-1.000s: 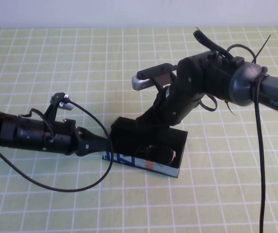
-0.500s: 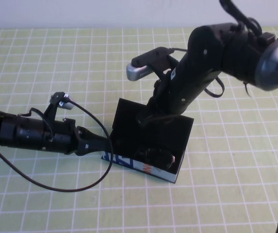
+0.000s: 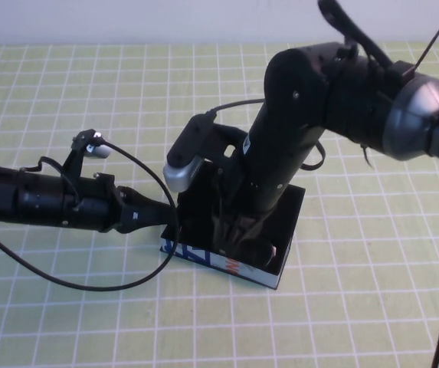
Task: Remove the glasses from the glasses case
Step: Pick up the glasses from the glasses case
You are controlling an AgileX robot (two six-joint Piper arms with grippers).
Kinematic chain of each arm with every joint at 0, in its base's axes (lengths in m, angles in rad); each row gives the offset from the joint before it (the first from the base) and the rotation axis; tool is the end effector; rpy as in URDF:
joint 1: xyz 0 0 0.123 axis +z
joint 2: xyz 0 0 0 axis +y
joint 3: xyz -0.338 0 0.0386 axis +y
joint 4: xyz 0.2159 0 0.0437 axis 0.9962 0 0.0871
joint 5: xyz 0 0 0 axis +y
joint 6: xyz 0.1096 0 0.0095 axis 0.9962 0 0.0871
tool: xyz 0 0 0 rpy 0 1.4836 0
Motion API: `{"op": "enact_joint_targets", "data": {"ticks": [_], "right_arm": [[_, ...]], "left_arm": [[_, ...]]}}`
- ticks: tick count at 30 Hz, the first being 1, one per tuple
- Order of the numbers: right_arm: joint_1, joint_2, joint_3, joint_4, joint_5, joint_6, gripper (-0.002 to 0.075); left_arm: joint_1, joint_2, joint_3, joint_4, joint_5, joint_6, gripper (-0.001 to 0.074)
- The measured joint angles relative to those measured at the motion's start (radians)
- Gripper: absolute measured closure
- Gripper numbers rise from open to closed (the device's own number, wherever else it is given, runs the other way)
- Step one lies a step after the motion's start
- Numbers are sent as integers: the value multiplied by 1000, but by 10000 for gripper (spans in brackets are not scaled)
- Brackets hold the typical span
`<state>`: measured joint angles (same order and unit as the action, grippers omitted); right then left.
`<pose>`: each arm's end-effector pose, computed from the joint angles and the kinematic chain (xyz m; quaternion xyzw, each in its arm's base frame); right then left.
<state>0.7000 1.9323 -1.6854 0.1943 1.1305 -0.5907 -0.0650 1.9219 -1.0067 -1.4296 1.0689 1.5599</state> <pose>0.2984 0.2765 0.3112 -0.5699 0.8046 0.1001 0.1339 0.3376 -0.1177 0.2345 0.2629 0.8061 -0.4616 0.2607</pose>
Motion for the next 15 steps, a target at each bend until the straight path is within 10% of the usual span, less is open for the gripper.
{"op": "enact_joint_targets", "data": {"ticks": [6, 15], "right_arm": [[0, 70, 0, -31, -49, -18, 447], [0, 105, 0, -76, -163, -22, 419]], "left_arm": [[0, -2, 0, 12, -27, -43, 739], [22, -2, 0, 16, -49, -71, 739]]}}
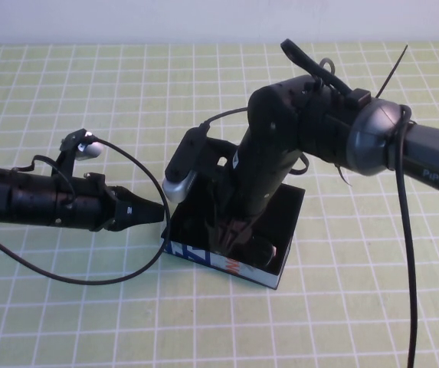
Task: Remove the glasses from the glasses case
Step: Pick up the glasses from the glasses case
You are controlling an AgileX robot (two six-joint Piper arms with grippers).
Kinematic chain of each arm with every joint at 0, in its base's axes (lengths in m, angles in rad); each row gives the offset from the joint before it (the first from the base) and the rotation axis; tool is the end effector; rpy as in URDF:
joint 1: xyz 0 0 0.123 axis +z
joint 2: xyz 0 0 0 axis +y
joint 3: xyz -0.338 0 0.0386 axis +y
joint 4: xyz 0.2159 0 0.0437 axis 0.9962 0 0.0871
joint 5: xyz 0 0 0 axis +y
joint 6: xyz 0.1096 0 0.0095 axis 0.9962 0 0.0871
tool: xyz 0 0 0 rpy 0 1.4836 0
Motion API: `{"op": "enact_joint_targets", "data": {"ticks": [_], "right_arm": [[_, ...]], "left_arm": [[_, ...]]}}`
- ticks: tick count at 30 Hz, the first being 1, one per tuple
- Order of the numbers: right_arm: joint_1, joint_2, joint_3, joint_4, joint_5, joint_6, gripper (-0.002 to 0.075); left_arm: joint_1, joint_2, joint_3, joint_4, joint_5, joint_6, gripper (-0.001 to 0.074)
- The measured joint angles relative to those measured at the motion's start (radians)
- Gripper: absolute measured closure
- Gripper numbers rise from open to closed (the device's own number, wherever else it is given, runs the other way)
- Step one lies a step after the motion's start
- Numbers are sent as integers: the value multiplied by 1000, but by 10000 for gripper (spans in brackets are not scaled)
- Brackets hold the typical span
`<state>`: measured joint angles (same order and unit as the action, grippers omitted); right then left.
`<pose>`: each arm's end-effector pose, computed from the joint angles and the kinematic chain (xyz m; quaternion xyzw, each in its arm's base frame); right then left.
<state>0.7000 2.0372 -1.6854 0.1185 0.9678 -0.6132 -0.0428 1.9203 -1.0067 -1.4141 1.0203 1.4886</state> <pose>0.3302 0.2922 0.2710 -0.5809 0.7946 0.0610 0.1656 0.3424 -0.1074 0.2309 0.2244 0.8289 -0.4453 0.2535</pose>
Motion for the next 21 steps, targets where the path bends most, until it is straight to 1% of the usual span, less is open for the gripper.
{"op": "enact_joint_targets", "data": {"ticks": [21], "right_arm": [[0, 60, 0, -50, -32, -20, 418]], "left_arm": [[0, 0, 0, 2, -6, -10, 739]]}}
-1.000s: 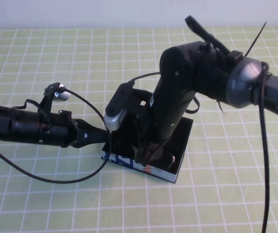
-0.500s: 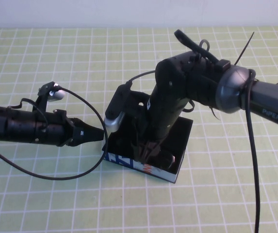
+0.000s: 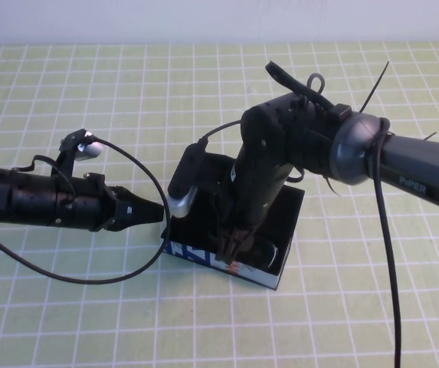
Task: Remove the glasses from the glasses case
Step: Pick up the glasses from the glasses case
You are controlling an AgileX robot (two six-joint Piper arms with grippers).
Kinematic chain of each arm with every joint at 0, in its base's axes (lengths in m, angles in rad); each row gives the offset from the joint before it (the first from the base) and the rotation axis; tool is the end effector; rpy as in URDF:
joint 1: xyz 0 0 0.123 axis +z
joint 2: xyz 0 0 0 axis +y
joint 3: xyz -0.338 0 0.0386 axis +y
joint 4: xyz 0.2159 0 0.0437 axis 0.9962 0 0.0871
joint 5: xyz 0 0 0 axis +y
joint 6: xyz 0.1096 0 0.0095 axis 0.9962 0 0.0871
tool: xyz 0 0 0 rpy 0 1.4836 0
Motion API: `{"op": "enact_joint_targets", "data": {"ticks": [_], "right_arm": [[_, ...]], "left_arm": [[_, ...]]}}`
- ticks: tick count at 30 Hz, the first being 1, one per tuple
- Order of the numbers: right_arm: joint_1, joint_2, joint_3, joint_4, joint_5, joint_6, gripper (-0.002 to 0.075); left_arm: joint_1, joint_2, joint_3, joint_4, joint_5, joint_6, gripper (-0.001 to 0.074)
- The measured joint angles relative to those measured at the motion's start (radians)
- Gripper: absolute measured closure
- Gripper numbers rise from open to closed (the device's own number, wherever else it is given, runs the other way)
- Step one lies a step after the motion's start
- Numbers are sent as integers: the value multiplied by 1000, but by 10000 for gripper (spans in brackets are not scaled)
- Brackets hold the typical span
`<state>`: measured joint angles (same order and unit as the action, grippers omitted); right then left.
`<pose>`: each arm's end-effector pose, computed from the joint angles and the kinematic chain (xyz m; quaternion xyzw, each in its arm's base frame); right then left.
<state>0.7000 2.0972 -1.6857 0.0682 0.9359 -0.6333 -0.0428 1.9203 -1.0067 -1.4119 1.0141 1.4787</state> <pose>0.3419 0.2959 0.2450 -0.5982 0.7857 0.0354 0.1535 0.3427 -0.1070 0.2304 0.2202 0.8315 -0.4437 0.2517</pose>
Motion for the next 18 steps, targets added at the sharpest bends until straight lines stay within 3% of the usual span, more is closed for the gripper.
{"op": "enact_joint_targets", "data": {"ticks": [5, 12, 18], "right_arm": [[0, 10, -2, -15, -6, -2, 451], [0, 12, -6, -20, 2, -2, 662], [2, 1, -42, -22, 59, 5, 710]], "left_arm": [[0, 0, 0, 0, 0, 0, 739], [0, 0, 0, 0, 0, 0, 739], [0, 0, 0, 0, 0, -2, 739]]}}
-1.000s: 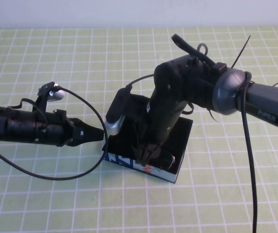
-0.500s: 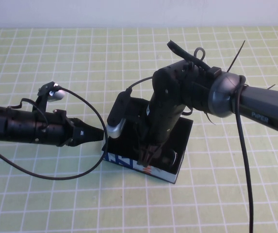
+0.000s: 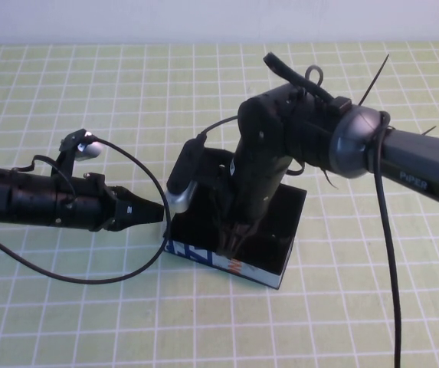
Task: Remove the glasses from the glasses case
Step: Pick up the glasses from the glasses case, then place the glasses on the table
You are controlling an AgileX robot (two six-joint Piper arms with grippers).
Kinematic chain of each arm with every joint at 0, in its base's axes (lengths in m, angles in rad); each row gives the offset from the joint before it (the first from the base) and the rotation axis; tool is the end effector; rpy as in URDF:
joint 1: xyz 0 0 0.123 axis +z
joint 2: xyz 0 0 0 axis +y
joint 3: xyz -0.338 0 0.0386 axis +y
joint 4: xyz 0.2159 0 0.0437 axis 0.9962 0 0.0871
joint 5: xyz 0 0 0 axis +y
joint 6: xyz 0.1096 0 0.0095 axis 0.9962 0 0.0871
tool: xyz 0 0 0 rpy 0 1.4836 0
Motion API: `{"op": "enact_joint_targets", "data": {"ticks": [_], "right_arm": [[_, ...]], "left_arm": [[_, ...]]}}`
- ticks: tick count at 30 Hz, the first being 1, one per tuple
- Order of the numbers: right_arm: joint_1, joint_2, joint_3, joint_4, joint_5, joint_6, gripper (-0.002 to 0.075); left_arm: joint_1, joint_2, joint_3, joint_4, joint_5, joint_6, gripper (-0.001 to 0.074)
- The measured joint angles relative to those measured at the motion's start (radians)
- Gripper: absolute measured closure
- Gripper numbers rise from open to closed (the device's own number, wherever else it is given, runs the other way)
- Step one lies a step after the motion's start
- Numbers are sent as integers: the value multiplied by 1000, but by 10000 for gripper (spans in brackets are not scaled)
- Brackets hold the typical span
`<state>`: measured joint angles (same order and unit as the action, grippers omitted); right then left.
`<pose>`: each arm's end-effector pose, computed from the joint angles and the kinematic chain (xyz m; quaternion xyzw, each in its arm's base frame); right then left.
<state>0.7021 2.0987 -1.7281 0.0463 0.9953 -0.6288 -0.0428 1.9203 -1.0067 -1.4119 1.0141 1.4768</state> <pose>0.3426 0.2954 0.2528 -0.6031 0.7840 0.0264 0.1446 0.3427 -0.1070 0.2304 0.2195 0.8317 -0.4439 0.2513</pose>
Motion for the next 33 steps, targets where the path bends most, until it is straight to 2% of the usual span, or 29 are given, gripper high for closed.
{"op": "enact_joint_targets", "data": {"ticks": [11, 16, 20, 28, 33], "right_arm": [[0, -165, -28, -32, 51, 173, 711], [-21, -277, -14, -96, 102, 346, 711], [-104, -389, 101, -106, 79, 433, 711], [-299, -549, 477, -46, -111, 620, 711], [-342, -536, 608, 52, -216, 643, 711]], "left_arm": [[0, -116, 0, 0, 6, -4, 739], [0, -192, 0, 11, 6, -16, 739], [2, -224, 0, 50, 4, -45, 739], [2, -261, 2, 90, 3, -87, 739], [2, -261, 2, 95, 3, -92, 739]]}}
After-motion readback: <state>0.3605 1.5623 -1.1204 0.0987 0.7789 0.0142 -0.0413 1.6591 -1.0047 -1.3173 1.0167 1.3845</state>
